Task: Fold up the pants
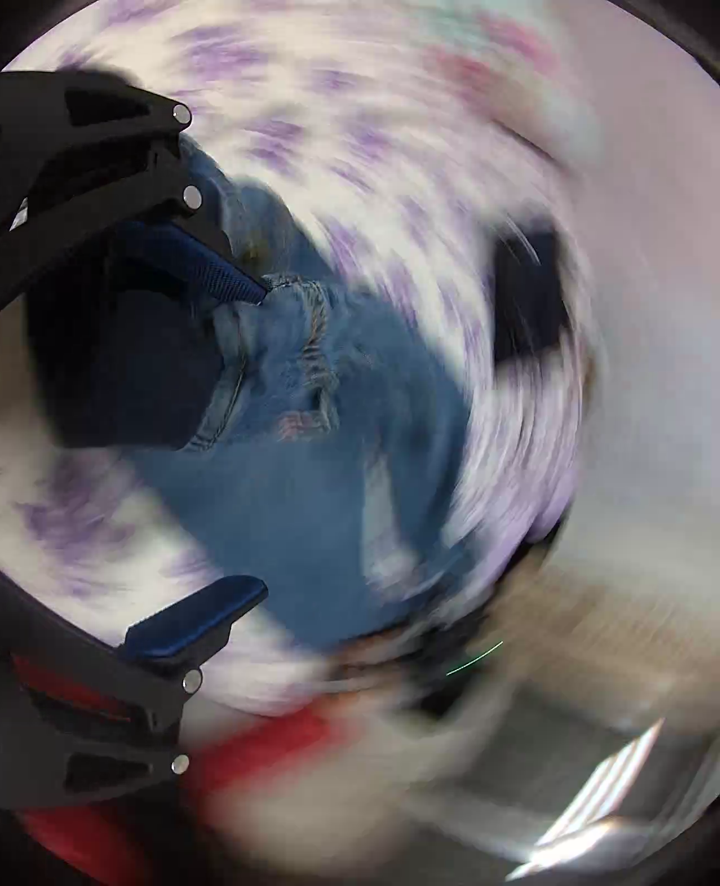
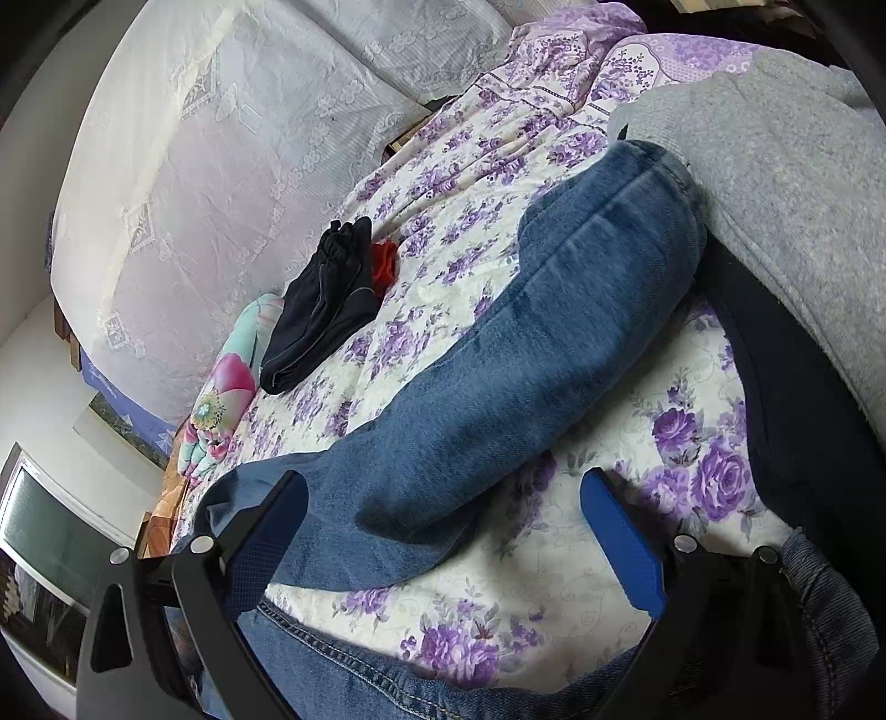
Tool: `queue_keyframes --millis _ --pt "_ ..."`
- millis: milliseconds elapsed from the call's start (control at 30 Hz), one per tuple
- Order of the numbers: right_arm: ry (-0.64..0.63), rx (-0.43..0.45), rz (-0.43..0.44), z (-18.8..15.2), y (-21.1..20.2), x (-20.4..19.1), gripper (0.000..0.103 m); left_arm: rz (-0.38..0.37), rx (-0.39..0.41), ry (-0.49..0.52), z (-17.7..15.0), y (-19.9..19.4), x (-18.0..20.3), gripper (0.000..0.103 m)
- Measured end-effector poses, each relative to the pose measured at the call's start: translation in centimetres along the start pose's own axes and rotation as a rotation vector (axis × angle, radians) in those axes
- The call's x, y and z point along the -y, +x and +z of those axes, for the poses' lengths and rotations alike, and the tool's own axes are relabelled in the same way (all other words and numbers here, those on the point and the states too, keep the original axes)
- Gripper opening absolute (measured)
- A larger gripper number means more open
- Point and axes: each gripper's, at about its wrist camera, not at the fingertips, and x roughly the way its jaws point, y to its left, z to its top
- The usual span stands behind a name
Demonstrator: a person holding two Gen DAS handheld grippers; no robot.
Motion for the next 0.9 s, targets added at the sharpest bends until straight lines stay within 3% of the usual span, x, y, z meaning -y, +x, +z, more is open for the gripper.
queue_keyframes --millis 67,100,133,200,267,333,433,500,533,600,633,667,733,767,833,900 --pt "0.000 0.001 0.001 0.0 0.0 0.0 0.099 0.003 -0.036 0.279 -1.8 -0.4 6.0 0.095" --pt "0.001 0.001 0.001 0.0 0.0 0.0 0.099 -0.016 -0.065 0.348 -2.6 -0.4 7.8 0.095" --pt "0.001 0.001 0.000 0.0 0.0 0.0 0.099 -0.024 -0.083 0.380 -3.1 -0.3 8.9 0.095" --pt "0.001 0.001 0.000 0.0 0.0 0.0 0.099 0.082 -0.070 0.386 -3.3 -0.3 9.4 0.095" --pt "0.001 0.002 0.000 0.0 0.0 0.0 0.099 0.205 -0.024 0.306 -2.3 -0.6 7.6 0.095" --pt "0.001 0.002 -0.001 0.0 0.0 0.0 0.099 0.319 0.024 0.155 -1.0 -1.1 4.5 0.095" --pt "0.001 0.003 -0.001 -0.1 -0.1 -0.1 0.099 0.402 0.087 -0.040 0.1 -2.1 0.6 0.095" --pt "0.002 0.003 -0.001 -0.1 -0.1 -0.1 0.099 0.356 0.120 -0.196 0.4 -2.7 -2.4 0.097" --pt "0.002 0.003 -0.001 -0.1 -0.1 0.0 0.099 0.279 0.092 -0.288 0.6 -2.1 -4.0 0.097" --pt "0.003 0.004 0.002 -0.1 -0.1 0.0 0.099 0.136 0.014 -0.381 0.4 -0.1 -5.3 0.097" --pt "0.004 0.005 0.004 -0.1 -0.1 0.0 0.099 0.100 -0.007 -0.394 0.1 0.7 -5.3 0.096" --pt "0.005 0.006 0.007 -0.1 -0.1 0.0 0.099 0.121 -0.009 -0.351 0.2 1.4 -4.3 0.095" --pt "0.007 0.007 0.013 0.0 -0.1 0.0 0.099 0.124 0.002 -0.218 0.4 2.0 -1.9 0.052" --pt "0.009 0.008 0.018 0.0 -0.2 0.1 0.099 0.132 0.007 -0.194 0.4 2.0 -0.9 0.049" --pt "0.022 0.015 0.037 0.1 -0.3 0.2 0.099 0.111 0.051 -0.174 0.3 1.7 0.4 0.031" --pt "0.042 0.020 0.055 0.3 -0.5 0.6 0.099 0.119 0.069 -0.157 0.4 1.7 1.0 0.027"
